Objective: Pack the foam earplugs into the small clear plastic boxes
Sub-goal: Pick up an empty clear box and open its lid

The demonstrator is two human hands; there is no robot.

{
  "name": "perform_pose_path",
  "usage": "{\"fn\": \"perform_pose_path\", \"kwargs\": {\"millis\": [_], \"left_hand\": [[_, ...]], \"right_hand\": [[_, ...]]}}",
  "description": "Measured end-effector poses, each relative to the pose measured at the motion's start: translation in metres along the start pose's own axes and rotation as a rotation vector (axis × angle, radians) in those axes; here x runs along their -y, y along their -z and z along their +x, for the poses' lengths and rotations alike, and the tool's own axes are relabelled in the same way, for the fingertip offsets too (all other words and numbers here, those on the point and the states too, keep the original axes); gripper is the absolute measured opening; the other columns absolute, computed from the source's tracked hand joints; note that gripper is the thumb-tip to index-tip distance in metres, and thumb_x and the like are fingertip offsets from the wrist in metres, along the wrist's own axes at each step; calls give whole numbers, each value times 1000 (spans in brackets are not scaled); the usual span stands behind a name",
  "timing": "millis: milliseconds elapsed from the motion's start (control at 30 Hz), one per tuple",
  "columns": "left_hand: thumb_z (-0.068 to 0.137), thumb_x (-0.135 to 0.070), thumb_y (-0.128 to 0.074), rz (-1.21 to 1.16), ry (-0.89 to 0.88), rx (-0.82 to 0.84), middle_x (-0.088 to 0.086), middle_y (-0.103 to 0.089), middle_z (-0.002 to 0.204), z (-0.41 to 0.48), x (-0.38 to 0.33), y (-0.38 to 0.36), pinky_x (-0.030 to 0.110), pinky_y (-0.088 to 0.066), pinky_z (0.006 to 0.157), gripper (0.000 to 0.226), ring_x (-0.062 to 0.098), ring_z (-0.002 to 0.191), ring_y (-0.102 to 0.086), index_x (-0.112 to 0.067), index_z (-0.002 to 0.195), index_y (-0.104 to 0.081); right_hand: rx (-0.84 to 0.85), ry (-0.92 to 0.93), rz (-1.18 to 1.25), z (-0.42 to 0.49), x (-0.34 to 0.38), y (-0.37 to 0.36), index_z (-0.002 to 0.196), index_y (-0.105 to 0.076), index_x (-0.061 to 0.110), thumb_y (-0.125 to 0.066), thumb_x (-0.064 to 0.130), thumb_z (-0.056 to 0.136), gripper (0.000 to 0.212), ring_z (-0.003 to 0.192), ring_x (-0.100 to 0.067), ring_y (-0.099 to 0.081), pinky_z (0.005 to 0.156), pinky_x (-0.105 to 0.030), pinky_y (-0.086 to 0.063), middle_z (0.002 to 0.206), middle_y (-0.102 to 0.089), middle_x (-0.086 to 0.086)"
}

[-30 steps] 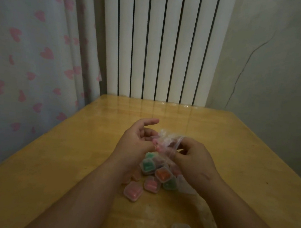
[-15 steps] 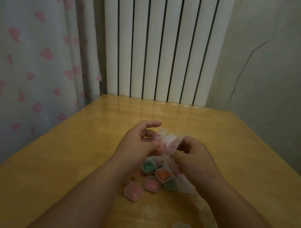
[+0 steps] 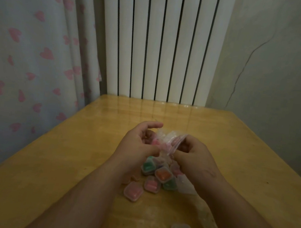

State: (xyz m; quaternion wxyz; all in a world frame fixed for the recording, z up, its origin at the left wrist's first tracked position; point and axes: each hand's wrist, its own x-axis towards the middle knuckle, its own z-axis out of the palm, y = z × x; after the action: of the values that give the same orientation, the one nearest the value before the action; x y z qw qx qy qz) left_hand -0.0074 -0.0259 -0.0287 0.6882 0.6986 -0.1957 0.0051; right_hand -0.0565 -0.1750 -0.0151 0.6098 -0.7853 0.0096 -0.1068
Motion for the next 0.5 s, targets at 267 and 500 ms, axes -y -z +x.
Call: {"fn": "perform_pose_path", "kwargs": {"millis": [267,500], "left_hand": [[86,7,-62,-12,-2,-9,12,-60,79,2,1,-1,25,-55,68,58,21,76,-63,-37,123,-57],[75,6,-73,105,-35,-44,-5,-54,75,3,5,0,37,-58,78,68,11,72,-56,-42,120,-60]], "right_hand": [[-13,6,43,0,0,2,94,-66,15,-65,11,87,9,44,-7,-49,39,-22,-38,59,-61,2],[-47,29,-29,-3,3,-5,89,-66,23,-73,20,79,13,59,-10,-65,51,-31,-50,75,-73,-1]]}}
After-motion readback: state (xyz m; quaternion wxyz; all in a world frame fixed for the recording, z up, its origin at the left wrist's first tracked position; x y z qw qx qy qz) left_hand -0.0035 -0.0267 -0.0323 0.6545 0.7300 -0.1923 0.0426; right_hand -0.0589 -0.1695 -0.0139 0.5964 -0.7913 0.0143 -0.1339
